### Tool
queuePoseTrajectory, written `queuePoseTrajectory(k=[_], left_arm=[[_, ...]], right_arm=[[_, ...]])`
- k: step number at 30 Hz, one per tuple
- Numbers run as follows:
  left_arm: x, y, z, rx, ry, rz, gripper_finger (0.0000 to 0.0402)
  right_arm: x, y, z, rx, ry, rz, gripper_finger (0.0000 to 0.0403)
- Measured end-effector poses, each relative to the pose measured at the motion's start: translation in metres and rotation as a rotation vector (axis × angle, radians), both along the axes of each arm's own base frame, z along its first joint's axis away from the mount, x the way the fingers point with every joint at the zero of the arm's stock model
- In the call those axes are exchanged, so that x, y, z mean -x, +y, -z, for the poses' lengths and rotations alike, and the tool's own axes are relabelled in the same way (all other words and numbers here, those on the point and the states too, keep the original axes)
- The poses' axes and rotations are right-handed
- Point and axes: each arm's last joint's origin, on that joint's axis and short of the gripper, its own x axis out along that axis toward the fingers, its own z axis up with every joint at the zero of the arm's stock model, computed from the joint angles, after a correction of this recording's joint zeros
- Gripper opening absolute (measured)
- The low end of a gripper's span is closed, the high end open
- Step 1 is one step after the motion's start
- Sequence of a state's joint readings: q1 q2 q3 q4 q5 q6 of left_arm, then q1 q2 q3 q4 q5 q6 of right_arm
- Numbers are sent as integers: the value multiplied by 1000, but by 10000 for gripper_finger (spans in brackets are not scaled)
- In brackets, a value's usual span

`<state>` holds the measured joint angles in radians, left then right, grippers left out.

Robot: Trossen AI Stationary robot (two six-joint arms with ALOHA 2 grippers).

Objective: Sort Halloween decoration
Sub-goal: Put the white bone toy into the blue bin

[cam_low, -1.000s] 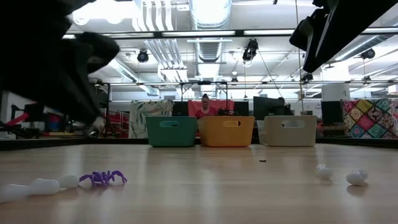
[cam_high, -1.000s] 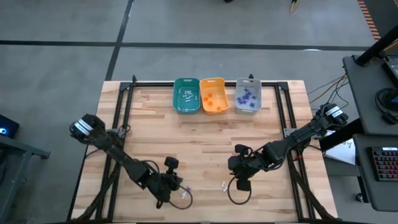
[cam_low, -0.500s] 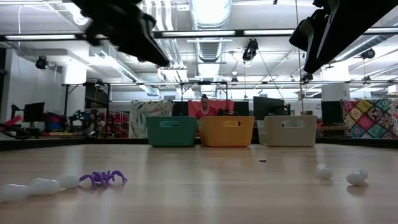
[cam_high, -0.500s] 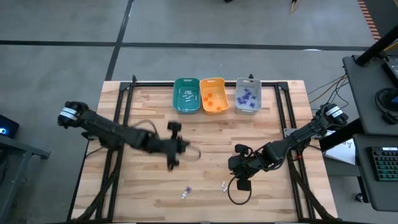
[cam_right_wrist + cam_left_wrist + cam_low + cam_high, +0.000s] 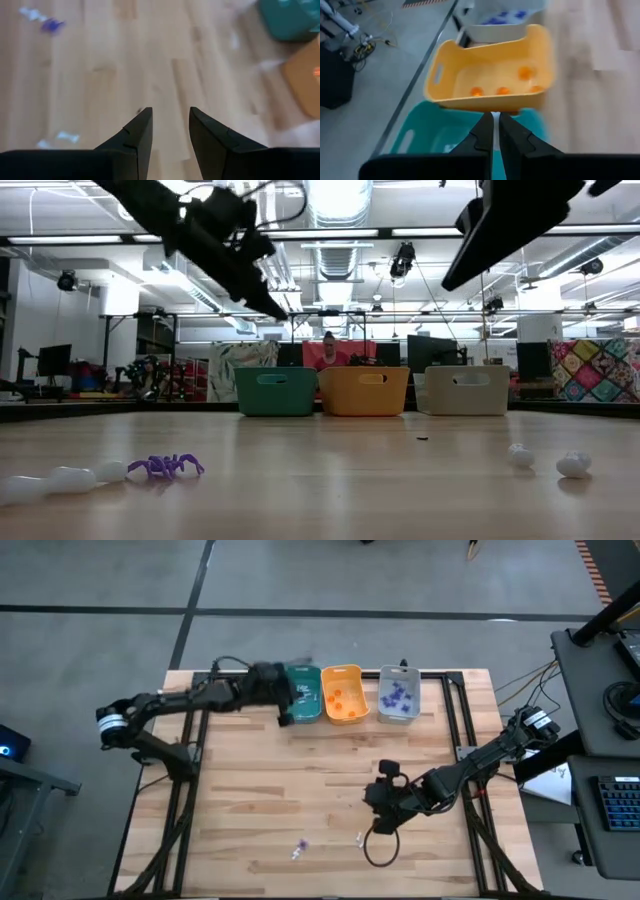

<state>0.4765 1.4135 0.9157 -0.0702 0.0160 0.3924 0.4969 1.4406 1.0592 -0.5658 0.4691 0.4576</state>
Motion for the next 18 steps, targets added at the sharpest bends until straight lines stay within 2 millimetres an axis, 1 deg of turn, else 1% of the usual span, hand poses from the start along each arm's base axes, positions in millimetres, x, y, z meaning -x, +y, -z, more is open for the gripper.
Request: queuePoseTrajectory(k=[2, 5, 9, 12, 16, 18], left_arm=[[6, 21, 3, 21, -17, -17, 0], [6, 43, 6, 43, -22, -42, 0], [-5, 64, 3, 8, 8, -43, 0], [-17, 77, 8, 5, 91, -18, 0], [-30, 98, 15, 62, 204, -19, 0], [-33, 109, 20, 104, 256, -35, 0]], right_arm=[[-1, -1, -1, 32, -19, 24, 118], [-2, -4, -1, 66, -40, 57, 118], [-5, -12, -2, 84, -55, 96, 118], [-8, -18, -2, 95, -62, 126, 118], [-10, -23, -2, 96, -62, 144, 118], [-10, -23, -2, 96, -61, 145, 118]])
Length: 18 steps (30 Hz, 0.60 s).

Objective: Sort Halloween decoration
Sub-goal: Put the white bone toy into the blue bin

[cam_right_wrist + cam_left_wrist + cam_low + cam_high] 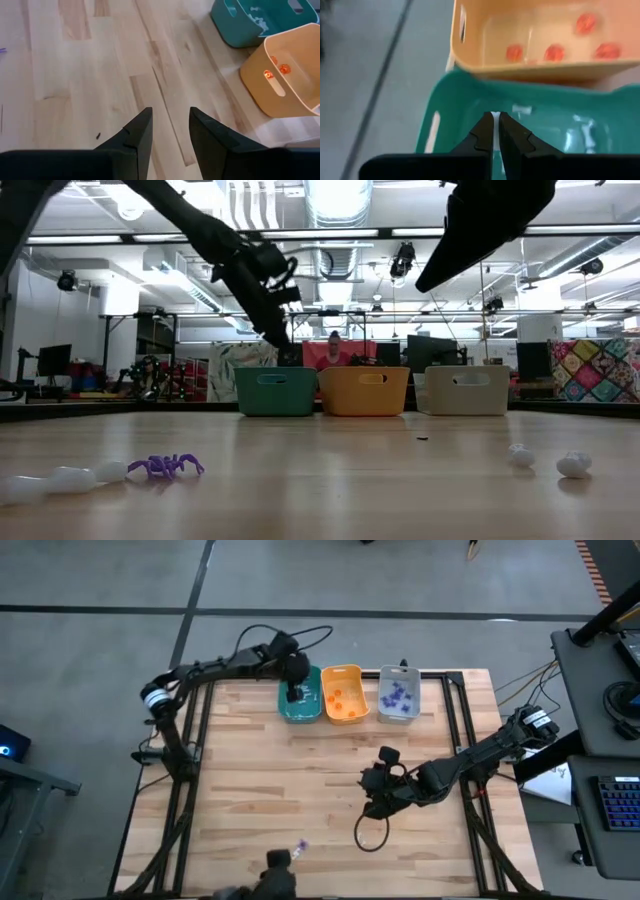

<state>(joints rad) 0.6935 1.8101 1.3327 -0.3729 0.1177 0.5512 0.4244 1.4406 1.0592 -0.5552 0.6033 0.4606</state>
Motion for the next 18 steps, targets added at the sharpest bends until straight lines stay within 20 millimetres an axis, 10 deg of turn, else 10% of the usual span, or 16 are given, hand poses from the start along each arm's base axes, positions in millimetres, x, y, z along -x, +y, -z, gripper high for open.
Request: queuePoseTrajectory(k=[18], left_arm=[[-7, 25, 30, 191, 155, -146, 35]], right_arm=[[0, 0, 0, -27, -14, 25, 118]])
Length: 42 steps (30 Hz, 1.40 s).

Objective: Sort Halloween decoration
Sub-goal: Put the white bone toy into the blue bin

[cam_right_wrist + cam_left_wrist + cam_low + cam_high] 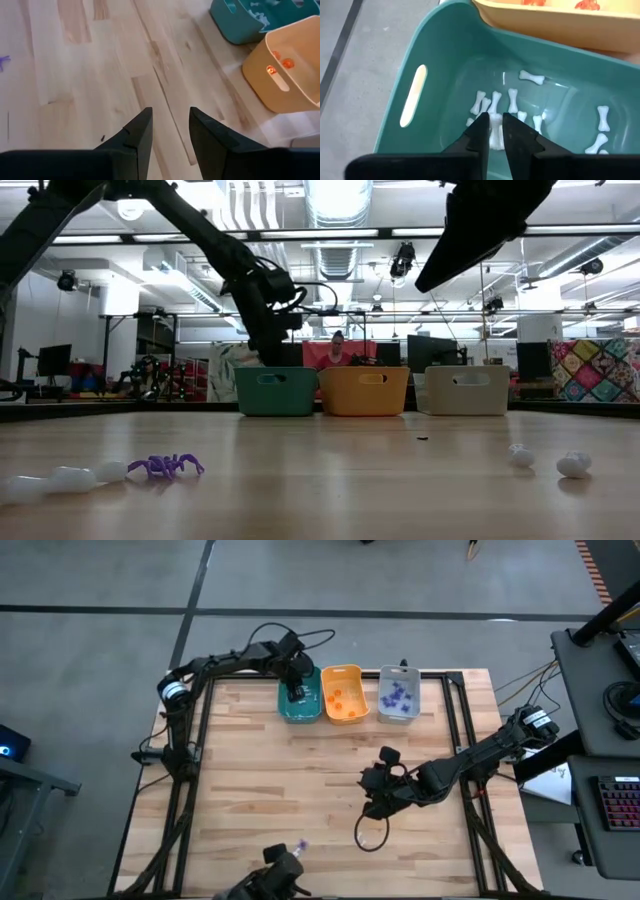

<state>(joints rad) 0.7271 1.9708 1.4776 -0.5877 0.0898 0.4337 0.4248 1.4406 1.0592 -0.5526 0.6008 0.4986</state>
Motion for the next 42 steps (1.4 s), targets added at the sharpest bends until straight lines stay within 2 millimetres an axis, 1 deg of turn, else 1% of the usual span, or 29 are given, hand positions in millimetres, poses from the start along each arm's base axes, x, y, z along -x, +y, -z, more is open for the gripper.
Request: queuePoseTrajectory(k=[5, 9, 12, 15, 20, 25, 29, 34, 38, 42], left_arm=[[0, 0, -6, 8, -14, -28, 61], [-3, -4, -11, 17, -10, -27, 69], [-4, -12, -20, 26, -21, -28, 67], [-7, -25, -37, 20, -51, -17, 59], [-13, -55, -67, 20, -138, 40, 45], [-14, -88, -97, 50, -227, 88, 41], [-12, -122, -110, 70, -262, 128, 41], [-4, -168, -110, 96, -318, 175, 41], [6, -202, -101, 96, -383, 182, 41], [17, -233, -86, 104, -462, 183, 41]], right_arm=[[0, 0, 0, -21, -6, 15, 118], [0, 0, 0, -27, -11, 19, 118], [0, 0, 0, -43, -19, 36, 118], [0, 0, 1, -68, -25, 51, 118], [0, 2, 1, -125, -24, 52, 118], [0, 2, 1, -151, -35, 79, 118], [0, 3, 2, -191, -15, 52, 118], [1, 8, 2, -240, 17, 3, 118], [3, 14, 3, -264, 30, -37, 118], [2, 22, 1, -317, 19, -104, 118]])
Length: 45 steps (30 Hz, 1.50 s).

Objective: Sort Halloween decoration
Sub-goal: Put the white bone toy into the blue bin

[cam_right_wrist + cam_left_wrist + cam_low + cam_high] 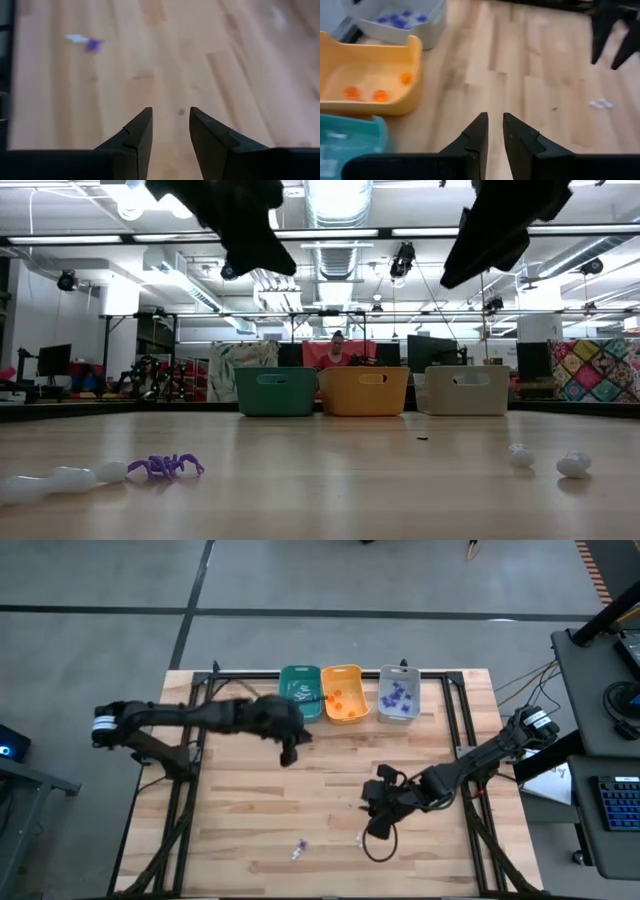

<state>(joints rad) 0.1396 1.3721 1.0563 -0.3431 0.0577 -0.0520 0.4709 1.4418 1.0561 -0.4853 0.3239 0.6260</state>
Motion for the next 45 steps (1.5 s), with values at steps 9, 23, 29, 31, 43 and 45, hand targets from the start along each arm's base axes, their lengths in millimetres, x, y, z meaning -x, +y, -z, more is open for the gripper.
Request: queuePoseTrajectory(k=[9, 23, 29, 31, 43, 45], left_arm=[[16, -60, 21, 37, -183, 0, 41], [31, -139, 41, 22, -388, -23, 41], [38, -159, 47, 22, -440, -26, 41], [40, -163, 50, 14, -435, -27, 41], [37, -172, 60, 2, -421, -31, 41], [37, -172, 60, 2, -421, -31, 41]], right_arm=[[-2, 11, -4, -48, -50, -109, 118], [-8, 15, -11, -98, -134, -140, 118], [-12, 17, -16, -69, -197, -192, 118], [-13, 17, -17, -41, -223, -208, 118], [-40, 32, 18, 99, -89, -349, 118], [-40, 33, 23, 108, -4, -370, 118]])
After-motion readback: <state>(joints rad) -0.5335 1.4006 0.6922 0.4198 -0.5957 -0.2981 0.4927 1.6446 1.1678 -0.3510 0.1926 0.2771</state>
